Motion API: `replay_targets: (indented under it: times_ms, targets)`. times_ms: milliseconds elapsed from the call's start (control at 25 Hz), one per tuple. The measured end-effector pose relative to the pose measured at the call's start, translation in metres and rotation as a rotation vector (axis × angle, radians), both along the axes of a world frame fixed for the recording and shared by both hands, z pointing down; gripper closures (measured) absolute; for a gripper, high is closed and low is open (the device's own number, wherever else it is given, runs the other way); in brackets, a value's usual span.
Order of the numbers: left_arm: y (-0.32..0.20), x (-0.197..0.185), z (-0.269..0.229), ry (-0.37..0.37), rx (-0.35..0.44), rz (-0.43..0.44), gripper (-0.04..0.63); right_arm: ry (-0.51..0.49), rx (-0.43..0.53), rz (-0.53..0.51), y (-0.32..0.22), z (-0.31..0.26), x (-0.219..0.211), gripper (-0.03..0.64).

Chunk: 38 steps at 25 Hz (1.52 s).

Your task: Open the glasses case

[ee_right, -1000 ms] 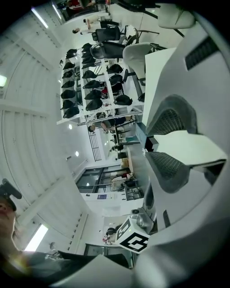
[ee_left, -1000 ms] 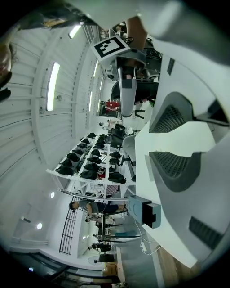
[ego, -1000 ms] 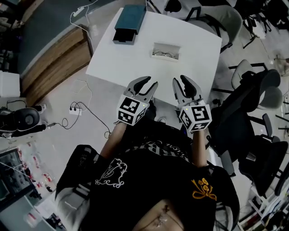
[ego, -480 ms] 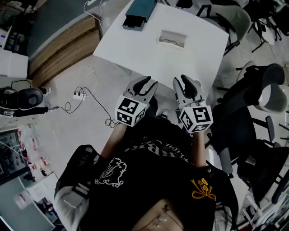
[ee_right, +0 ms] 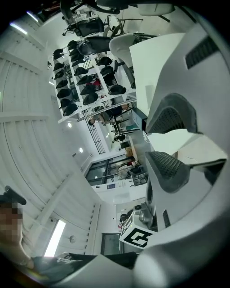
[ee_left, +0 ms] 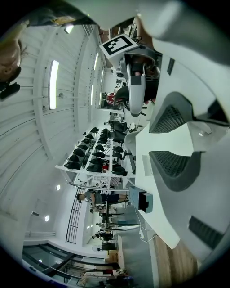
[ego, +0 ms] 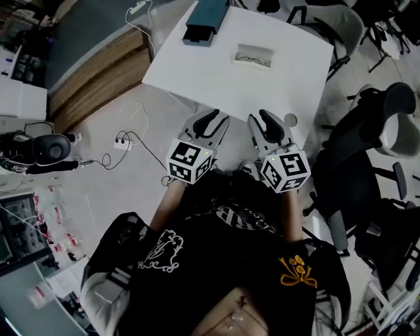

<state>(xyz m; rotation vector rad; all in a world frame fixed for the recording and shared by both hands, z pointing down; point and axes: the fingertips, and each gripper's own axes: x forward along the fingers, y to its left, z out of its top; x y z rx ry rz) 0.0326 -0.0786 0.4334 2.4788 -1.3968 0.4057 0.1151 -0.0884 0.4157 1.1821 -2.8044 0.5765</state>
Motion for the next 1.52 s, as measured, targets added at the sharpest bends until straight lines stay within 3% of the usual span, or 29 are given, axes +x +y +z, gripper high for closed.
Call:
replay_targets:
  times_ms: [280, 840, 1280, 1520]
  targets:
    - [0.017, -0.028, -0.011, 0.027, 0.003, 0.026, 0.474, -0.036, -0.025, -0.01, 0.017, -0.006, -0.032, 0.508]
    - [0.076, -0.097, 0.0, 0.07, -0.013, 0.103, 0.546, -0.003, -0.061, 0.039, 0.077, 0.008, -0.103, 0.543]
    - [0.113, -0.121, 0.001, 0.11, -0.003, 0.149, 0.557, 0.015, -0.003, 0.095, 0.111, 0.002, -0.126, 0.601]
    - [0.127, -0.125, 0.003, 0.12, 0.003, 0.172, 0.56, -0.041, -0.034, 0.069, 0.126, 0.003, -0.135, 0.603]
